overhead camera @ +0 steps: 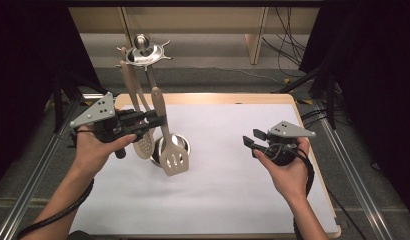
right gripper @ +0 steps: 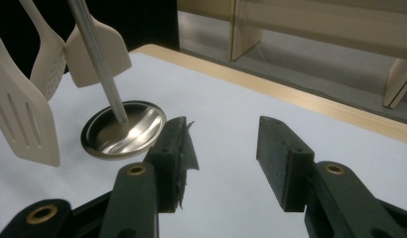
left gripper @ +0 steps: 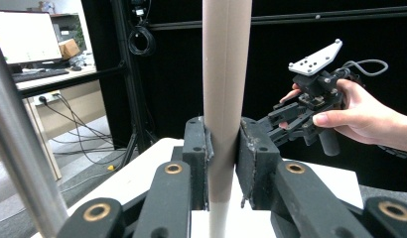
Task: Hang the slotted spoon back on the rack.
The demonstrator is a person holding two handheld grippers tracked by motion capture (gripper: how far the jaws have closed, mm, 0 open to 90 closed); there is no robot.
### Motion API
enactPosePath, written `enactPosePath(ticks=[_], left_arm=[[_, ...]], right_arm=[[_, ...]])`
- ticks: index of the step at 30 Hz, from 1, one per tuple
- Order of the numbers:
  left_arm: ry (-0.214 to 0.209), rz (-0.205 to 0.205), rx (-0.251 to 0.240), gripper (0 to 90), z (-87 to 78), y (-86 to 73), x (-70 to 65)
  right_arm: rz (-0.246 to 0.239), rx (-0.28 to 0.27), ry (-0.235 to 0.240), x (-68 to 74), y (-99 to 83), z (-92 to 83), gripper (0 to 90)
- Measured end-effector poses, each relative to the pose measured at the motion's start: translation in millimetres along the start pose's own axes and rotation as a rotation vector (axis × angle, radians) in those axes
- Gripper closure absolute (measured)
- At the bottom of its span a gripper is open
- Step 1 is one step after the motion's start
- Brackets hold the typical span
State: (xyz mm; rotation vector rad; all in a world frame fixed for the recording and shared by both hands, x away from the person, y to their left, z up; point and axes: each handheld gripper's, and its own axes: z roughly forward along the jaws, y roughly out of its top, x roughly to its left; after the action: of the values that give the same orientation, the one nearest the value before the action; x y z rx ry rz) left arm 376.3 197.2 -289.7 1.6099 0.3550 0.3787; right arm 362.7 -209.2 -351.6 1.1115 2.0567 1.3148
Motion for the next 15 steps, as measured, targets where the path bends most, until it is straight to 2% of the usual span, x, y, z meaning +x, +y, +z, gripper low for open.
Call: enactPosePath(ticks=[5,7,11,13,15], left_arm=[[0.009,0.005,-0.002,75.0,-3.3,3.6,3.2],[0.016,0.003,-0.003,75.0,-4.0,4.4,4.5],[0.017,-0.002,0.001,75.0,-3.9,4.2,7.0],[0.014,-0.001,0.007,75.0,-3.7,3.9,8.7],[0.014,-0.004,0.006,75.1,-3.9,4.0,10.0]], right_arm=[[-0.014,-0.014,0.008,-0.8,-1.0,1.5,55.8],[0.006,0.006,0.003,0.3,-1.9,0.3,55.7],[-0.008,0.005,0.004,-2.9,-3.3,2.0,55.5],[0.005,0.001,-0.002,-2.0,-2.8,2.3,55.2],[-0.010,-0.003,0.002,-2.8,-1.8,3.6,54.8]])
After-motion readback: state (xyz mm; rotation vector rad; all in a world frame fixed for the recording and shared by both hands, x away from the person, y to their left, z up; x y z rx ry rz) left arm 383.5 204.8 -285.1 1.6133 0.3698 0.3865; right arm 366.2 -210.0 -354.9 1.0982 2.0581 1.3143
